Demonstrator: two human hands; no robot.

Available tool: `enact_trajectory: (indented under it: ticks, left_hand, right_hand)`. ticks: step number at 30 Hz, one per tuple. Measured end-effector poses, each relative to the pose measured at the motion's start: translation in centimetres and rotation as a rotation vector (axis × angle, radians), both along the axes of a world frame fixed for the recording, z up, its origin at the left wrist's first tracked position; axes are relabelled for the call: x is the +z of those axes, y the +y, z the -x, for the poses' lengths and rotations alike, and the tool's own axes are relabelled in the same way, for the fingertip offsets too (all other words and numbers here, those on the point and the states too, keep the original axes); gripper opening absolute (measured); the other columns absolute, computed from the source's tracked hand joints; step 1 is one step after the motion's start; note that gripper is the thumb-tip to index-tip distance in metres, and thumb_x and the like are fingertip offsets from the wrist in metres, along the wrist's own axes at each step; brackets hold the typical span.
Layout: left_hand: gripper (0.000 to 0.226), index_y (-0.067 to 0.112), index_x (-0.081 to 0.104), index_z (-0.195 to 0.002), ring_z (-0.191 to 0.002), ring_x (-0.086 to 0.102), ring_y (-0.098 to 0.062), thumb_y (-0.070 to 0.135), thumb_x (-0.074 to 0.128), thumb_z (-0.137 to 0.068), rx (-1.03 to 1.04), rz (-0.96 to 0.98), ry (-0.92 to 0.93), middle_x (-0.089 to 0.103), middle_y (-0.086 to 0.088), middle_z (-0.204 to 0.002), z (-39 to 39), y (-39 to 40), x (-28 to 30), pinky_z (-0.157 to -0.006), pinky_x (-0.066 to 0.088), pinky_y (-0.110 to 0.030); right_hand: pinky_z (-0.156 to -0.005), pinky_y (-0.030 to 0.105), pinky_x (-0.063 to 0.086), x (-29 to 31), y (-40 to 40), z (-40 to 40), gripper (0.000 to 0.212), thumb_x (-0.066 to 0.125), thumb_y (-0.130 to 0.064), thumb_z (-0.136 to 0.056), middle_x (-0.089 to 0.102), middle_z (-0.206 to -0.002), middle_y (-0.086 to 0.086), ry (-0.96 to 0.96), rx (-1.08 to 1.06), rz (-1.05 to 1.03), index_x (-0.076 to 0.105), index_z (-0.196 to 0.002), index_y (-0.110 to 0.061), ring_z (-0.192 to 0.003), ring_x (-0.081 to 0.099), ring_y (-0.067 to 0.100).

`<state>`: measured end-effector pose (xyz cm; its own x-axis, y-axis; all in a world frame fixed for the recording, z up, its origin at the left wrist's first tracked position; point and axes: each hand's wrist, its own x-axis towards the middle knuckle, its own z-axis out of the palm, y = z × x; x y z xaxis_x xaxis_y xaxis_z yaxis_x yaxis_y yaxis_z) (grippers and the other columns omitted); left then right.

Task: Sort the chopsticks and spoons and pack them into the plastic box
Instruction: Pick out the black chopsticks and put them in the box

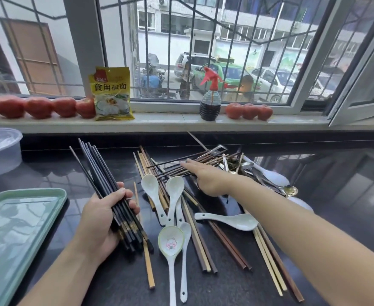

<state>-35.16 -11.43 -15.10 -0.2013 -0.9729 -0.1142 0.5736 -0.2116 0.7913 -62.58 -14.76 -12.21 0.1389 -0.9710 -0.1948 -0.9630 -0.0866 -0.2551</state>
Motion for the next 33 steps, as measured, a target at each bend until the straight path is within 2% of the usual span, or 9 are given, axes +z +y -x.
enact_trajectory:
  ticks: [5, 7, 11, 17, 21, 24, 28, 31, 33]
  left_hand:
    - [0.011, 0.013, 0.053, -0.105, -0.058, 0.057, -0.016, 0.003, 0.047, -0.102, -0.006, -0.015, 0.009, 0.059, -0.004, -0.073, 0.2, 0.2, 0.2, -0.056, 0.055, -0.030]
    - [0.012, 0.013, 0.051, -0.106, -0.059, 0.056, -0.017, 0.003, 0.047, -0.103, -0.011, -0.024, 0.019, 0.058, -0.004, -0.075, 0.1, 0.2, 0.2, -0.057, 0.054, -0.030]
    - [0.012, 0.014, 0.050, -0.107, -0.060, 0.055, -0.018, 0.003, 0.047, -0.103, -0.024, -0.018, 0.012, 0.057, -0.005, -0.076, 0.1, 0.2, 0.4, -0.061, 0.053, -0.031]
    - [0.009, 0.014, 0.047, -0.102, -0.055, 0.047, -0.016, 0.005, 0.046, -0.104, 0.029, -0.055, 0.072, 0.051, -0.004, -0.074, -0.1, 0.1, 0.2, -0.054, 0.046, -0.029]
    - [0.031, 0.015, 0.050, -0.078, -0.049, 0.042, -0.012, 0.017, 0.047, -0.109, 0.086, -0.078, 0.152, 0.045, 0.001, -0.066, -0.4, 0.7, 1.5, -0.047, 0.044, -0.025]
    - [0.056, 0.022, 0.064, -0.056, -0.045, 0.044, -0.010, 0.020, 0.046, -0.109, 0.088, -0.031, 0.247, 0.046, 0.003, -0.060, -1.1, 1.3, 3.5, -0.047, 0.045, -0.022]
    - [0.019, 0.018, 0.060, -0.086, -0.055, 0.048, -0.015, 0.013, 0.056, -0.104, 0.159, 0.043, 0.162, 0.051, -0.002, -0.072, -1.6, 2.7, 5.4, -0.056, 0.046, -0.031]
    - [0.024, 0.021, 0.066, -0.081, -0.057, 0.051, -0.022, 0.005, 0.060, -0.098, 0.187, 0.044, 0.022, 0.054, -0.007, -0.071, -1.6, 5.5, 6.5, -0.061, 0.046, -0.035]
    - [0.024, 0.019, 0.064, -0.081, -0.053, 0.059, -0.020, 0.002, 0.060, -0.098, 0.225, 0.077, -0.125, 0.059, -0.004, -0.064, -2.3, 7.8, 6.9, -0.057, 0.051, -0.032]
  right_hand:
    - [-0.116, 0.048, 0.033, 0.9, 2.6, 3.5, 0.047, 0.043, -0.014, -0.099, 0.043, -0.152, 0.010, 0.300, -0.202, 0.022, 0.046, -0.146, -0.015, -0.143, 0.036, 0.034]
    - [-0.116, 0.048, 0.032, 0.5, 3.7, 5.3, 0.043, 0.040, -0.029, -0.106, 0.043, -0.149, 0.012, 0.341, -0.219, -0.065, 0.045, -0.146, -0.015, -0.142, 0.037, 0.034]
    - [-0.118, 0.035, 0.026, 0.6, 5.4, 6.8, 0.045, 0.042, -0.032, -0.107, 0.045, -0.152, 0.005, -0.029, -0.272, 0.085, 0.046, -0.148, -0.014, -0.145, 0.037, 0.025]
    - [-0.084, 0.037, 0.046, 2.9, 7.0, 0.0, 0.026, 0.049, -0.025, -0.104, 0.069, -0.094, 0.003, -0.420, -0.497, 0.579, 0.072, -0.101, -0.012, -0.093, 0.061, 0.018]
    - [-0.082, 0.040, 0.054, 2.4, 8.9, -11.6, 0.031, 0.046, -0.023, -0.106, 0.070, -0.092, 0.015, -1.118, -0.579, 0.413, 0.067, -0.088, -0.012, -0.083, 0.063, 0.020]
    - [-0.085, 0.041, 0.054, 1.4, 10.5, -18.7, 0.038, 0.044, -0.034, -0.107, 0.072, -0.090, 0.008, -1.424, -0.740, 0.228, 0.067, -0.089, -0.010, -0.086, 0.066, 0.020]
    - [-0.084, 0.042, 0.058, 1.6, 9.8, -22.2, 0.049, 0.044, -0.050, -0.103, 0.074, -0.110, 0.021, -1.938, -1.040, -0.036, 0.067, -0.106, -0.007, -0.094, 0.072, 0.034]
    - [-0.102, 0.057, 0.050, 2.8, 10.0, -23.9, 0.044, 0.043, -0.050, -0.097, 0.066, -0.125, 0.025, -2.094, -1.053, -0.082, 0.067, -0.107, -0.014, -0.110, 0.067, 0.044]
    - [-0.099, 0.053, 0.053, 3.2, 11.6, -24.9, 0.052, 0.040, -0.047, -0.096, 0.073, -0.113, 0.024, -2.104, -0.981, -0.109, 0.076, -0.107, -0.011, -0.101, 0.072, 0.041]
